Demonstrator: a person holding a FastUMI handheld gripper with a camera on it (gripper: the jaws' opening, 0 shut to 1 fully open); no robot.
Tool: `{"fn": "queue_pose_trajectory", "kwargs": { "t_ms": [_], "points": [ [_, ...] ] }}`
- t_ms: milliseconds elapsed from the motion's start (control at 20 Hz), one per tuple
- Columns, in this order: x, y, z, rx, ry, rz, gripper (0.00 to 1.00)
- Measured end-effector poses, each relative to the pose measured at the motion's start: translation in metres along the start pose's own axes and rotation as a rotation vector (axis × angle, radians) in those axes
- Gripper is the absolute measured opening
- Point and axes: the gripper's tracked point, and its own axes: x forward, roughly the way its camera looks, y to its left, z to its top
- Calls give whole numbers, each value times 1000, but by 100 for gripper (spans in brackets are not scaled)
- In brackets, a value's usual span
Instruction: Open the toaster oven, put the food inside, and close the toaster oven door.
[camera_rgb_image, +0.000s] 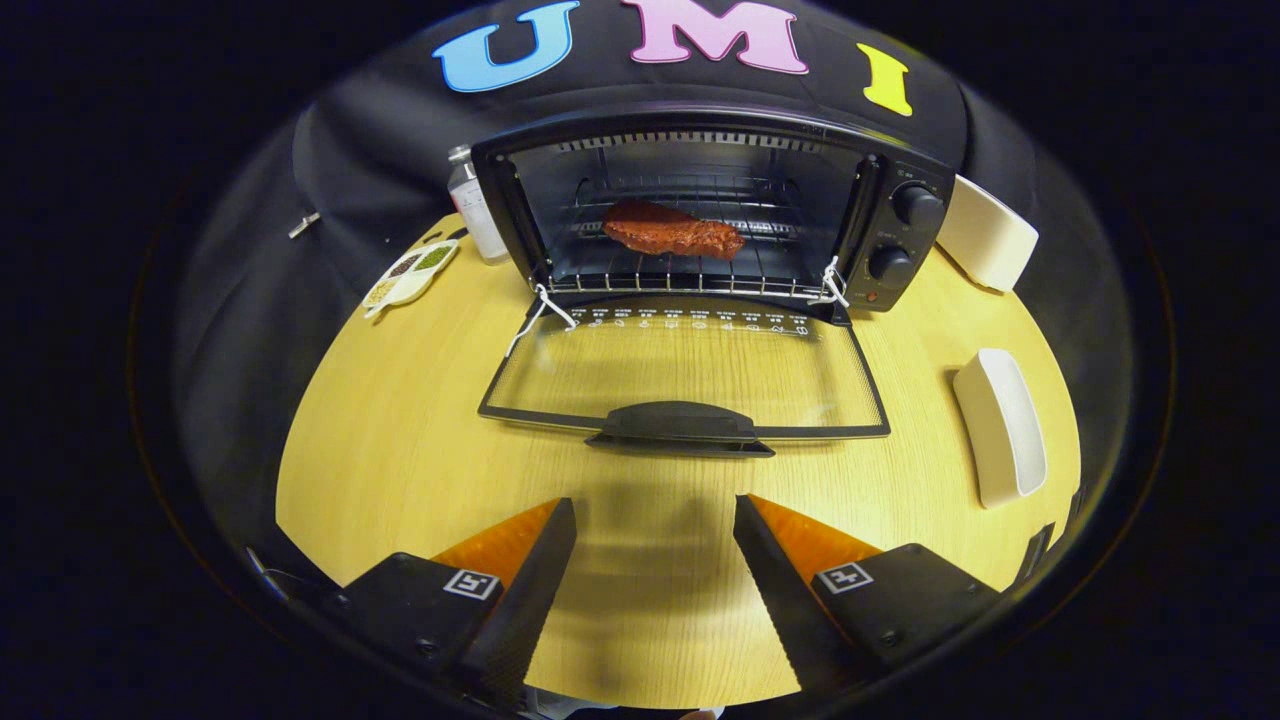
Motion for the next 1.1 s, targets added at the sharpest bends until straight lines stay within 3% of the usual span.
{"fn": "queue_pose_trajectory", "kwargs": {
  "t_ms": [650, 1100],
  "points": [
    [40, -19, 13, 66, 47, -121, 100],
    [15, -17, 31, 77, -35, -106, 99]
  ]
}}
